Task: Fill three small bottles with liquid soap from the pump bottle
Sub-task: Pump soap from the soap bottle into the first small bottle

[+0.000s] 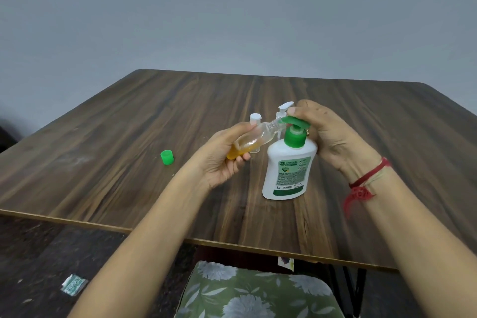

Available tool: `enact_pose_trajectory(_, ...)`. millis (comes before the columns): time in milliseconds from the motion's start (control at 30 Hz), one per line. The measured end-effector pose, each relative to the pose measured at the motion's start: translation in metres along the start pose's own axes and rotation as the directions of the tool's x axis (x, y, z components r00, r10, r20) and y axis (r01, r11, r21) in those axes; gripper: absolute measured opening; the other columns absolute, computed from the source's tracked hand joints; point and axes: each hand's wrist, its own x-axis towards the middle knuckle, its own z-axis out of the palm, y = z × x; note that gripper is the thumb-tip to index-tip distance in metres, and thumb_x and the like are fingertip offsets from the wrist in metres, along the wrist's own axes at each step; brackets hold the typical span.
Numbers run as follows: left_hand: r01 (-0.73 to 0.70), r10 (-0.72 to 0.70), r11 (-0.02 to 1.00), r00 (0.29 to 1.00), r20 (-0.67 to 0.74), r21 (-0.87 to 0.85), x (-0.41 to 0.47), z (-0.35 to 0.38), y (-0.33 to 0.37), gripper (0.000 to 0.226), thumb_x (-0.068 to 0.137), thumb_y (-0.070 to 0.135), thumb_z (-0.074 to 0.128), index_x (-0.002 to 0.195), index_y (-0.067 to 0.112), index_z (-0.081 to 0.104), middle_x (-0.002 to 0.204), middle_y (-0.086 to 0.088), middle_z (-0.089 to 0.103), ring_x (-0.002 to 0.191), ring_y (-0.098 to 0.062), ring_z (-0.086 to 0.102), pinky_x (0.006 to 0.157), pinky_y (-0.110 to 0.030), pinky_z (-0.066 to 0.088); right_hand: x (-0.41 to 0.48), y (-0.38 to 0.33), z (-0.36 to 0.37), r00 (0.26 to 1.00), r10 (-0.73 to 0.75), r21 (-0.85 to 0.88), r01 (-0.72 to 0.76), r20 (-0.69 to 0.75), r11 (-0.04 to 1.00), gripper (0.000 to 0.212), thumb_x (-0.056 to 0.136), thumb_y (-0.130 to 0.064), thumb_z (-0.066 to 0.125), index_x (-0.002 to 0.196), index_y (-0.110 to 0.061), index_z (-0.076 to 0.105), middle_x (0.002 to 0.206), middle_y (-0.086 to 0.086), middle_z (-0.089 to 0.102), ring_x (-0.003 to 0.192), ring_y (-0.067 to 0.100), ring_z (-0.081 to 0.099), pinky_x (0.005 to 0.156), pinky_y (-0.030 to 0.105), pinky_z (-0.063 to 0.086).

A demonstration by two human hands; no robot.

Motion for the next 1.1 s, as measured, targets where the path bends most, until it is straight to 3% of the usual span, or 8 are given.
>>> enact_pose_trajectory(200,-0.014,0.014,1.0,1.0,-0.008,0.016,0.0,-0.001,0.002,0.031,0.086,0.028,0.065,0.059,0.019,0.076,0.072,-0.004,0.067,0.035,-0.005,0.05,0.03,-0.011,0.039,0.0,0.005,-0.001,1.0,0.019,0.0,-0.019,0.011,1.0,0.037,0.059,-0.032,0.074,0.062,-0.017,0.04,0.072,0.005,0.045,0.066,0.016,0.044,0.062,0.027,0.036)
enact_pose_trajectory(367,0.001,-0.001,1.0,1.0,-0.007,0.009,0.001,-0.002,0.001,0.028,0.084,0.028,0.066,0.061,0.018,0.077,0.073,-0.005,0.066,0.035,-0.005,0.05,0.03,-0.011,0.039,0.001,0.001,-0.005,0.999,0.024,-0.009,-0.023,0.024,1.0,0.033,0.065,-0.025,0.072,0.062,-0.016,0.04,0.063,-0.002,0.051,0.061,0.013,0.05,0.061,0.024,0.04)
enact_pose_trajectory(633,-0.004,0.004,1.0,1.0,-0.005,0.013,0.001,-0.001,0.004,0.03,0.085,0.028,0.066,0.059,0.018,0.076,0.07,-0.005,0.066,0.035,-0.005,0.05,0.03,-0.011,0.04,0.001,-0.004,-0.001,0.999,0.037,-0.012,-0.037,0.026,0.999,0.045,0.05,-0.031,0.079,0.077,-0.006,0.053,0.087,0.013,0.049,0.071,0.018,0.049,0.072,0.031,0.039)
enact_pose_trajectory(700,-0.01,0.01,1.0,1.0,-0.005,0.012,0.001,-0.001,0.004,0.029,0.085,0.028,0.066,0.059,0.018,0.076,0.072,-0.005,0.066,0.035,-0.005,0.05,0.03,-0.011,0.039,-0.001,0.001,0.0,0.997,0.066,-0.003,-0.066,0.028,0.998,0.065,0.04,-0.038,0.088,0.088,-0.009,0.055,0.091,0.015,0.045,0.078,0.025,0.045,0.075,0.032,0.037)
enact_pose_trajectory(767,-0.007,0.007,1.0,1.0,-0.008,0.015,0.001,0.0,0.002,0.028,0.084,0.028,0.066,0.059,0.019,0.076,0.074,-0.005,0.065,0.035,-0.005,0.05,0.03,-0.011,0.039,-0.002,0.004,0.001,0.997,0.078,0.018,-0.078,0.026,0.997,0.07,0.034,-0.047,0.089,0.081,-0.012,0.052,0.086,0.012,0.046,0.078,0.023,0.044,0.075,0.032,0.037)
enact_pose_trajectory(867,0.006,-0.006,1.0,1.0,-0.005,-0.002,0.002,0.0,0.001,0.023,0.081,0.028,0.068,0.063,0.016,0.076,0.077,-0.006,0.064,0.035,-0.006,0.05,0.029,-0.011,0.039,0.001,-0.002,-0.002,0.998,0.063,-0.032,-0.062,0.026,0.998,0.063,0.044,-0.036,0.084,0.092,-0.009,0.054,0.087,0.011,0.047,0.074,0.017,0.047,0.074,0.03,0.038)
enact_pose_trajectory(1000,-0.005,0.005,1.0,1.0,-0.014,-0.008,0.003,0.0,0.001,0.024,0.083,0.027,0.067,0.064,0.016,0.075,0.079,-0.007,0.064,0.035,-0.006,0.049,0.029,-0.011,0.039,0.0,0.003,-0.002,0.997,0.069,-0.004,-0.069,0.041,0.998,0.059,0.043,-0.04,0.087,0.078,-0.01,0.049,0.083,0.012,0.043,0.076,0.023,0.043,0.071,0.031,0.036)
enact_pose_trajectory(1100,-0.005,0.005,1.0,1.0,-0.008,-0.003,0.002,0.0,0.002,0.026,0.084,0.027,0.067,0.062,0.017,0.076,0.079,-0.006,0.064,0.035,-0.005,0.049,0.03,-0.011,0.039,0.0,-0.001,-0.001,0.998,0.053,-0.032,-0.052,0.026,0.998,0.076,0.042,-0.038,0.086,0.103,-0.008,0.053,0.084,0.012,0.047,0.074,0.019,0.047,0.072,0.03,0.037)
